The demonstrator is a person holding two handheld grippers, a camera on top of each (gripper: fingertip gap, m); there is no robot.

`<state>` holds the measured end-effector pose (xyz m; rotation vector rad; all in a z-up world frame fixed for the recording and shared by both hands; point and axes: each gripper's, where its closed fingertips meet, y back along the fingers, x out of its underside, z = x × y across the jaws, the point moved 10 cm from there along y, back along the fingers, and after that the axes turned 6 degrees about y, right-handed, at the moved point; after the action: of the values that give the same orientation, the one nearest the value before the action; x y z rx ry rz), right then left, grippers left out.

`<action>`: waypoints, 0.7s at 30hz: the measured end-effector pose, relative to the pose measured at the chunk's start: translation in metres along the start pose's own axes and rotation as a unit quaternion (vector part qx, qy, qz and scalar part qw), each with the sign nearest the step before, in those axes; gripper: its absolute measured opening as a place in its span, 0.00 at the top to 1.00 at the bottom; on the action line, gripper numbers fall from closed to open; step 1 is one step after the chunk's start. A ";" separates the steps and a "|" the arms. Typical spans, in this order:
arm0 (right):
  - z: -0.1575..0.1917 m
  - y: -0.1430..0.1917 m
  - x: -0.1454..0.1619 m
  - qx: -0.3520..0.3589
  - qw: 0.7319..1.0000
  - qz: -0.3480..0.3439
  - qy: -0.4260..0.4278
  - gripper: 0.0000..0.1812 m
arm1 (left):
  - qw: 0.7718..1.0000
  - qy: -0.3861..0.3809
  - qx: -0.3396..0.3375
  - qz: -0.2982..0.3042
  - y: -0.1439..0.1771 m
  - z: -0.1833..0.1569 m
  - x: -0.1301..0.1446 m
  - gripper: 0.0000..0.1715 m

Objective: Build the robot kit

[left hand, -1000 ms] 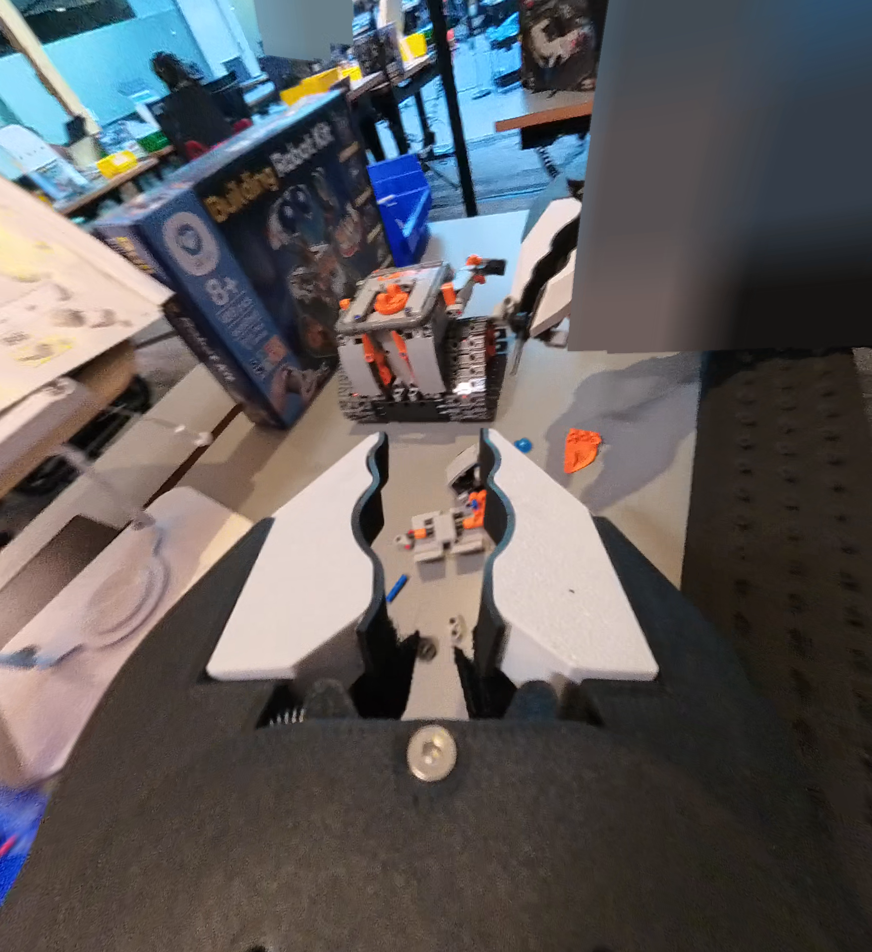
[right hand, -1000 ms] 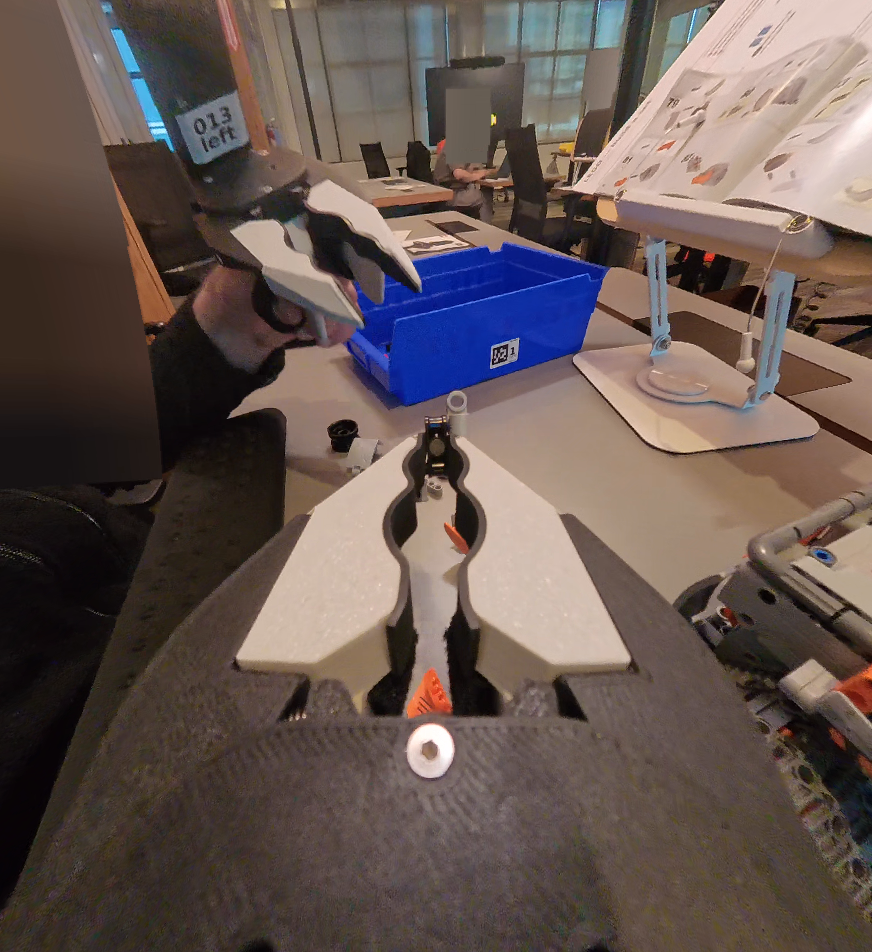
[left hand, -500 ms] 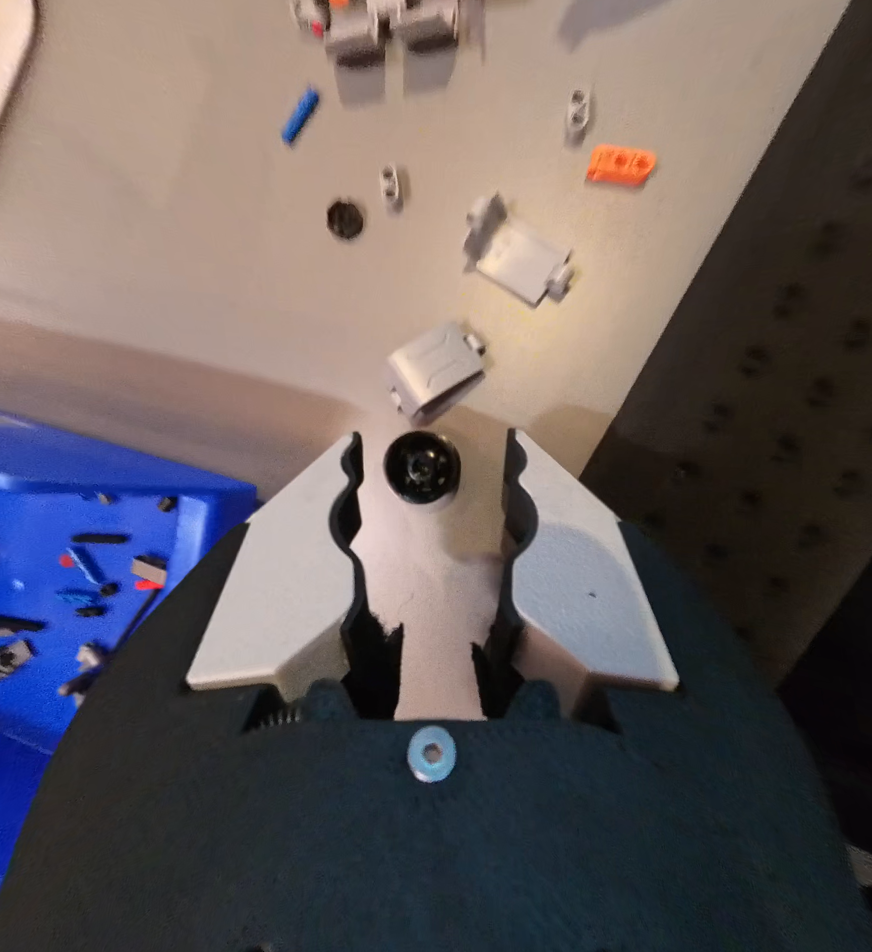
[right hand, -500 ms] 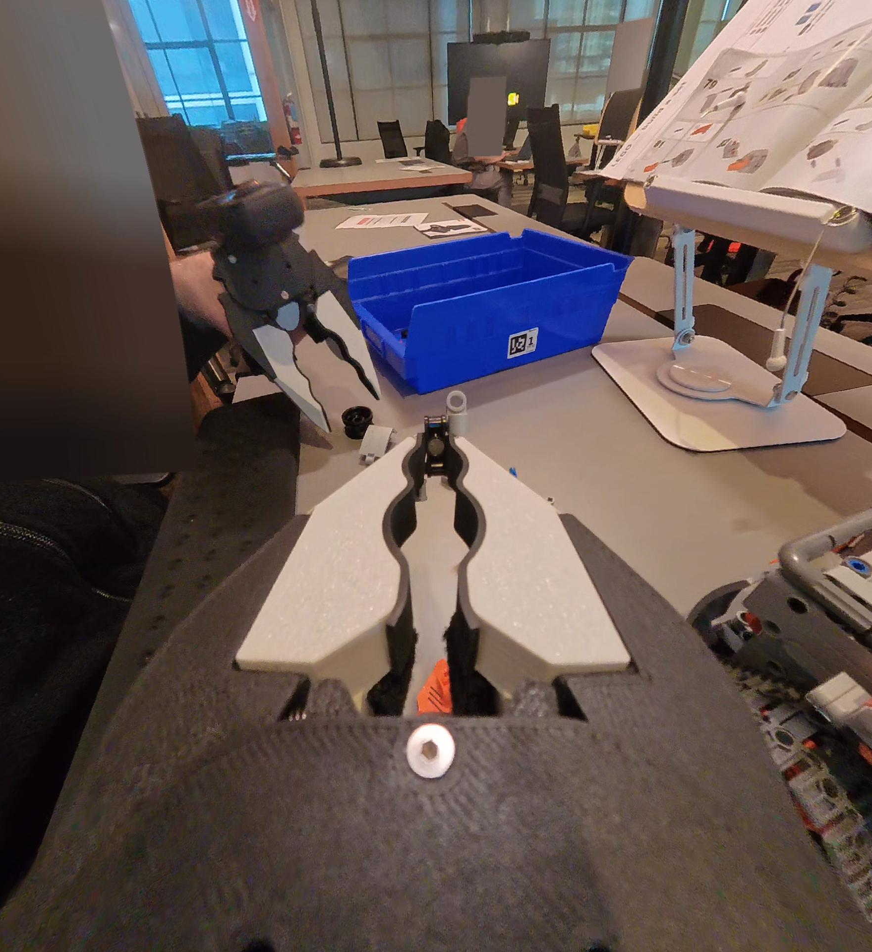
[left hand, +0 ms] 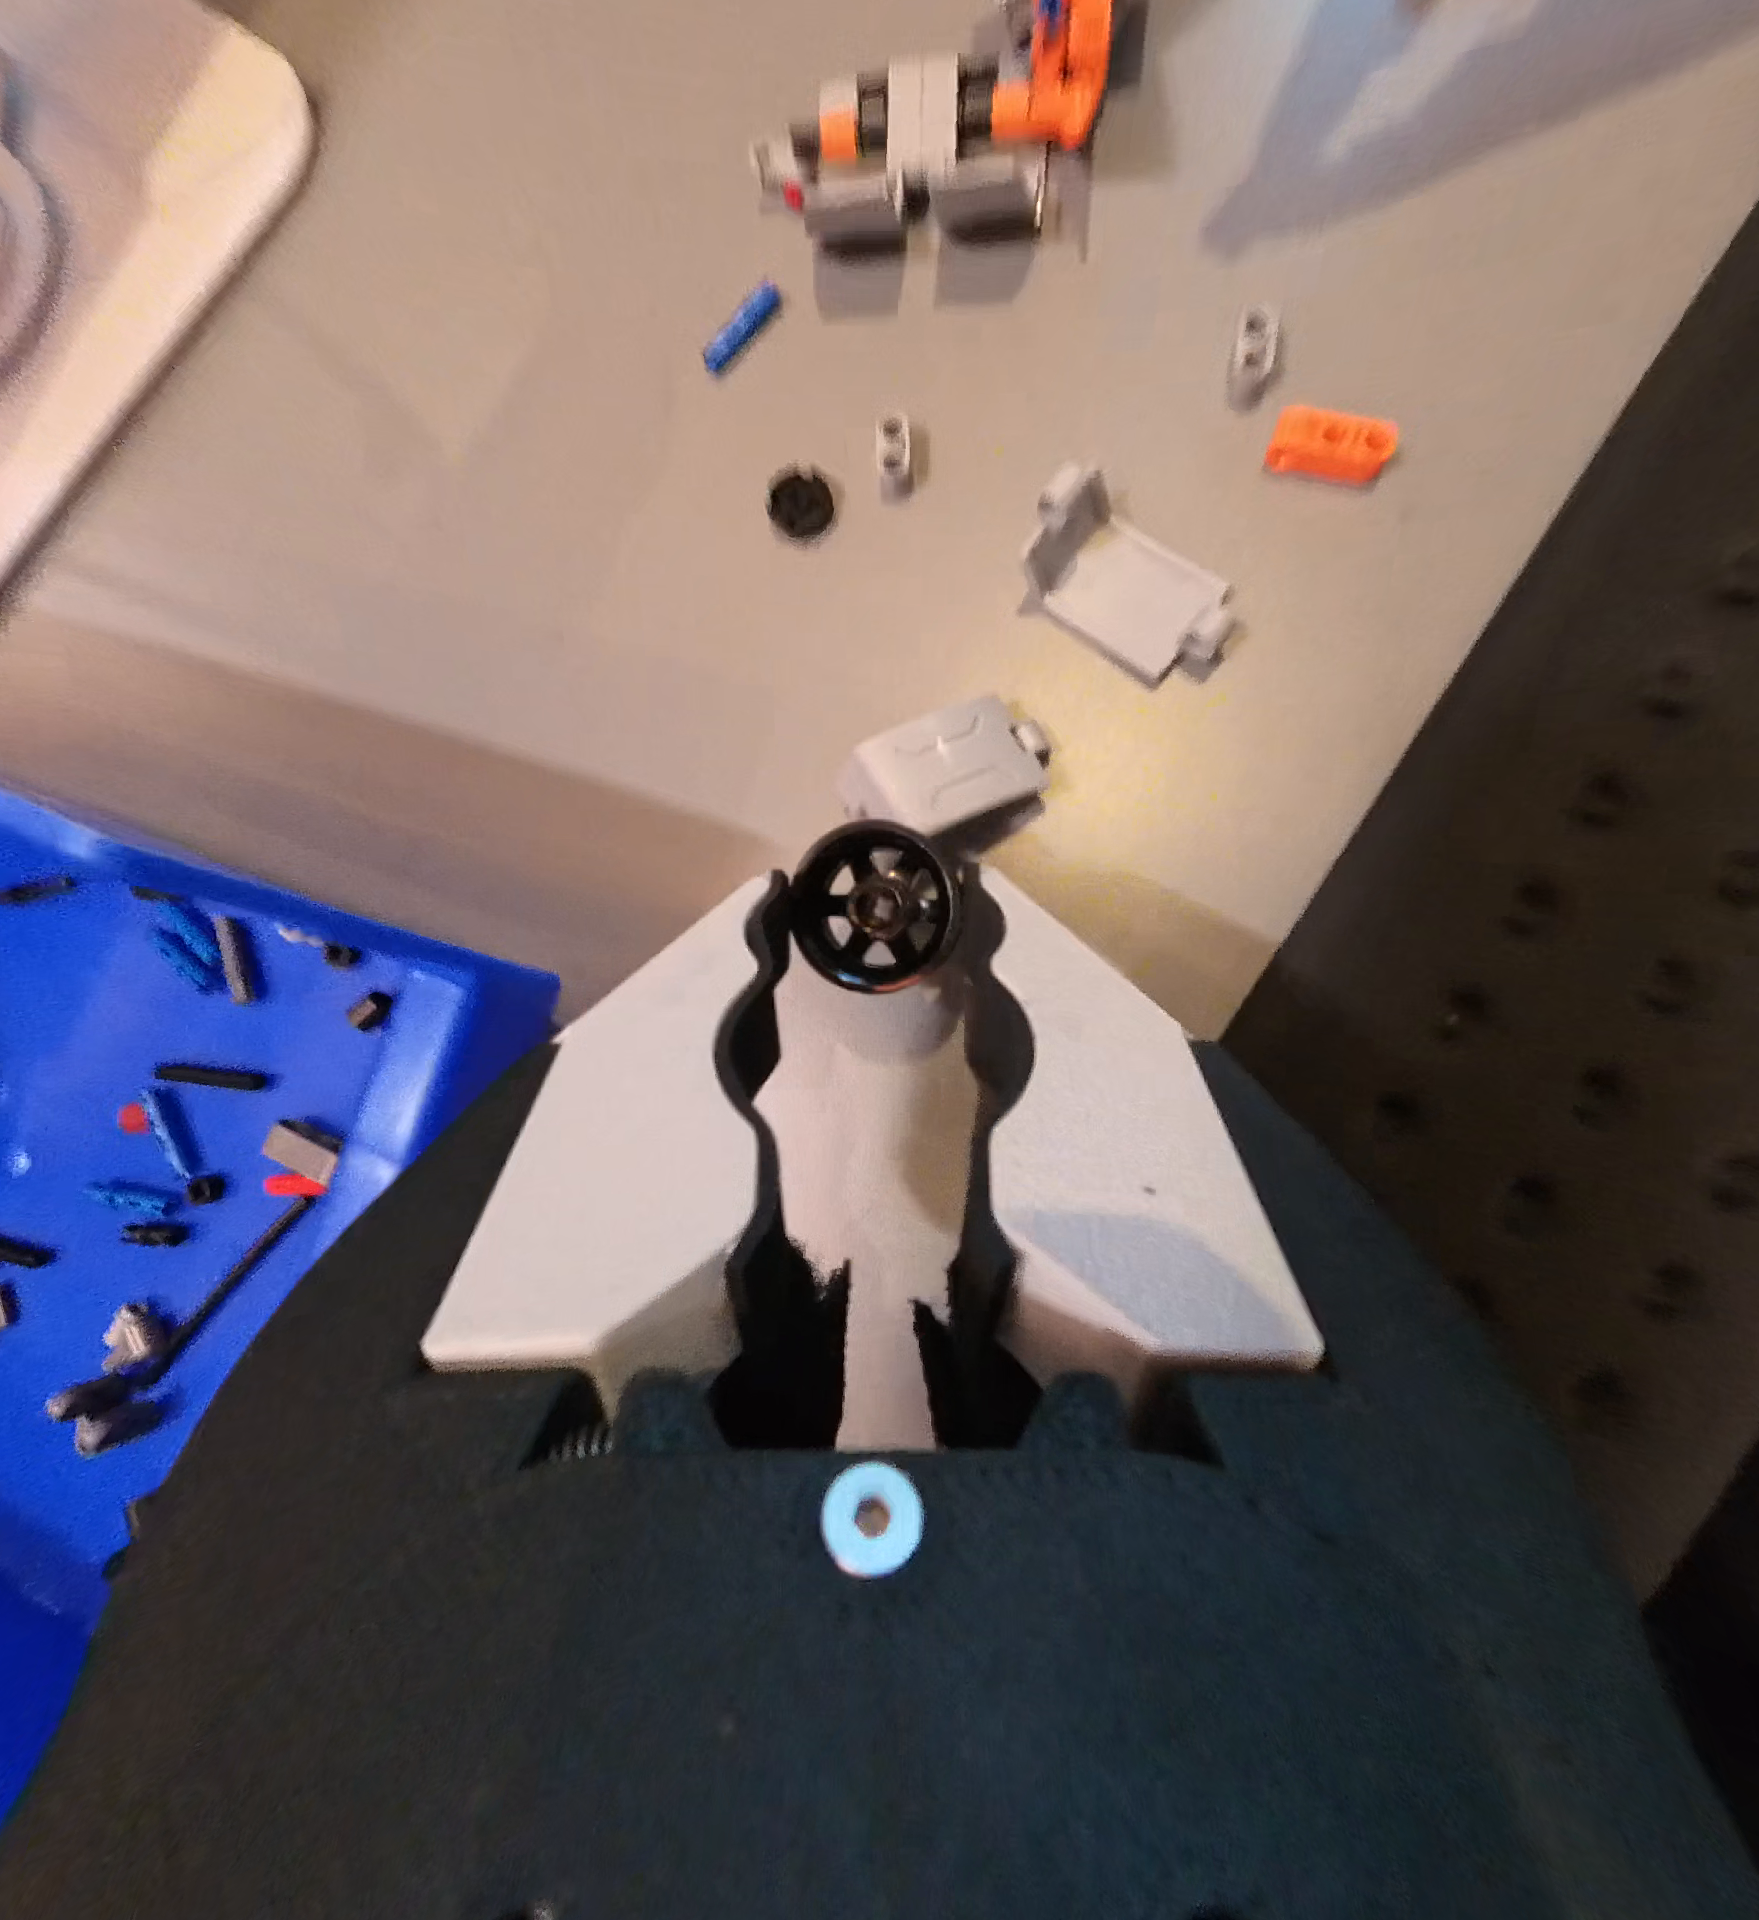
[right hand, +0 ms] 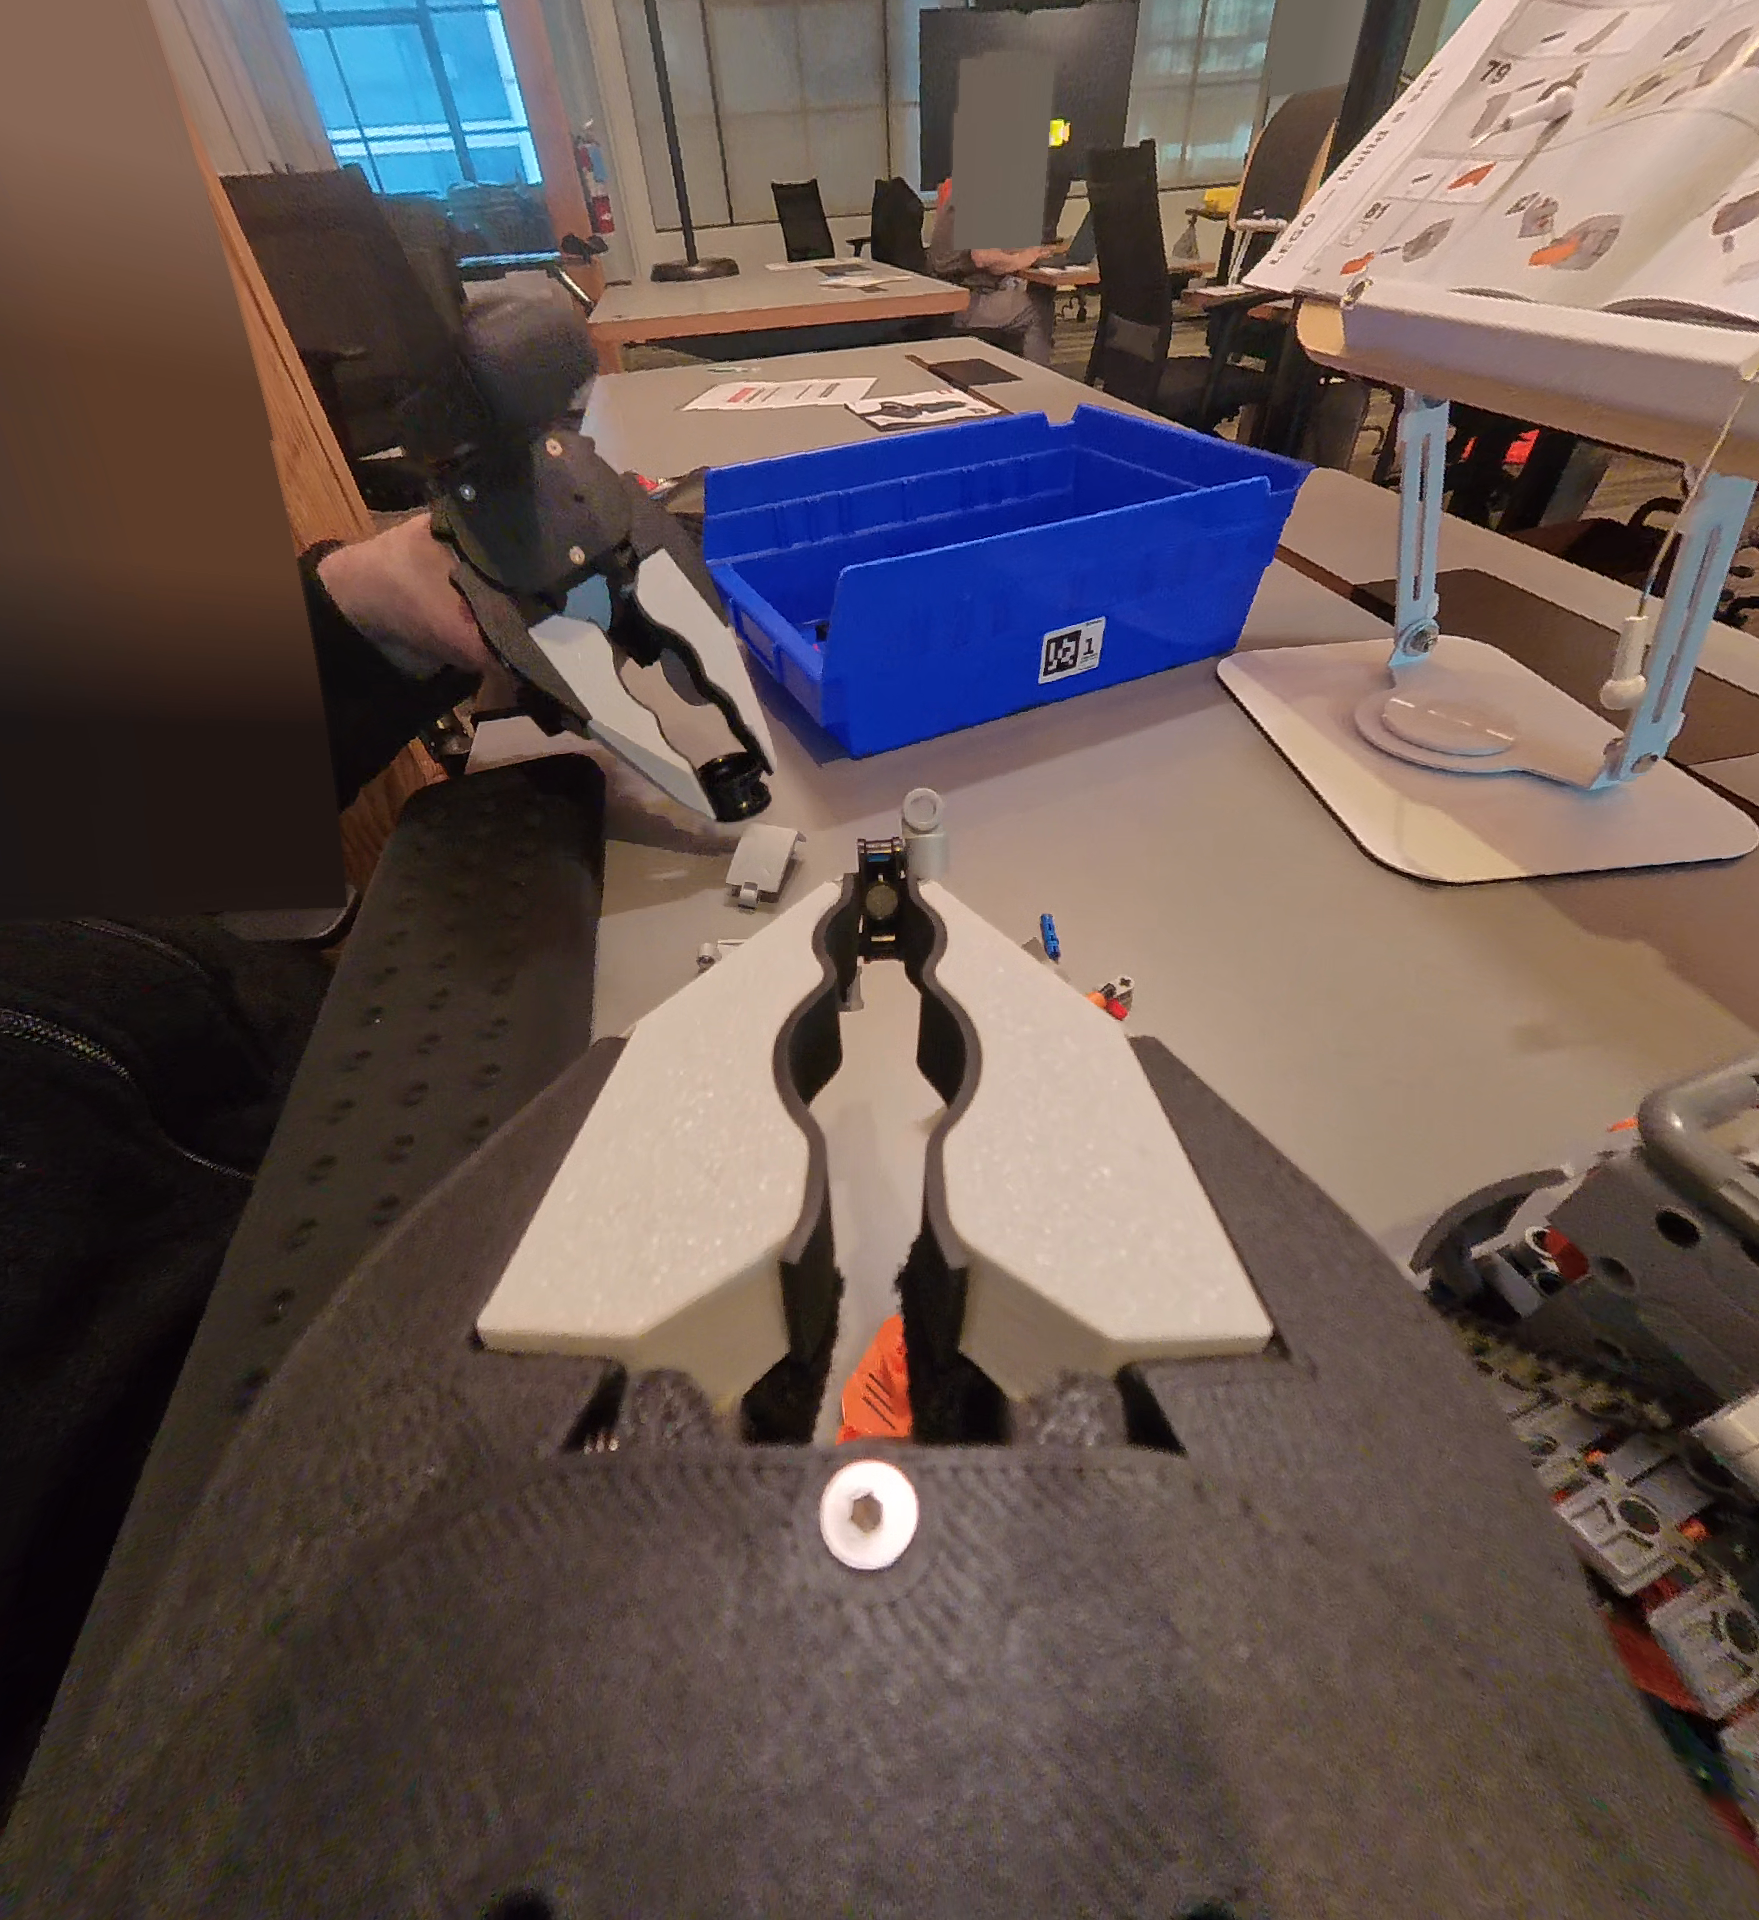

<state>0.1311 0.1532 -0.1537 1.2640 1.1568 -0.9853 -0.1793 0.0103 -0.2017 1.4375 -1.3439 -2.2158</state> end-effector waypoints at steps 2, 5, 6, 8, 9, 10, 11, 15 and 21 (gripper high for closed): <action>0.001 0.000 0.000 -0.002 1.000 -0.001 0.001 0.97 | 0.999 0.001 0.002 -0.045 0.006 0.000 -0.012 0.82; 0.001 -0.001 0.000 -0.003 1.000 -0.003 0.004 0.98 | 0.993 -0.006 0.026 -0.112 0.010 -0.004 -0.039 0.82; 0.002 -0.001 -0.001 -0.002 1.000 -0.004 0.006 0.98 | 0.990 -0.009 0.040 -0.133 0.011 -0.007 -0.049 0.82; 0.002 -0.001 -0.001 0.001 1.000 -0.006 0.009 0.98 | 0.983 -0.020 0.064 -0.168 0.009 -0.014 -0.071 0.82; 0.002 0.000 -0.002 0.003 1.000 -0.009 0.010 0.98 | 0.980 -0.026 0.077 -0.181 0.008 -0.018 -0.081 0.82; 0.002 0.001 -0.002 0.004 1.000 -0.011 0.011 0.98 | 0.976 -0.033 0.093 -0.192 0.006 -0.021 -0.090 0.83; 0.001 0.002 -0.003 0.006 1.000 -0.014 0.011 0.98 | 0.973 -0.039 0.109 -0.200 0.003 -0.025 -0.098 0.83; 0.000 0.004 -0.003 0.013 1.000 -0.022 0.010 0.98 | 0.959 -0.058 0.156 -0.230 -0.008 -0.034 -0.126 0.83; -0.003 0.010 -0.005 0.033 0.999 -0.039 0.013 0.98 | 0.931 -0.023 0.239 -0.274 -0.027 -0.029 -0.149 0.83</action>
<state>0.1394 0.1569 -0.1464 1.2953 1.2086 -1.0751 -0.0709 0.0932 -0.1306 2.1708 -1.7608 -2.3337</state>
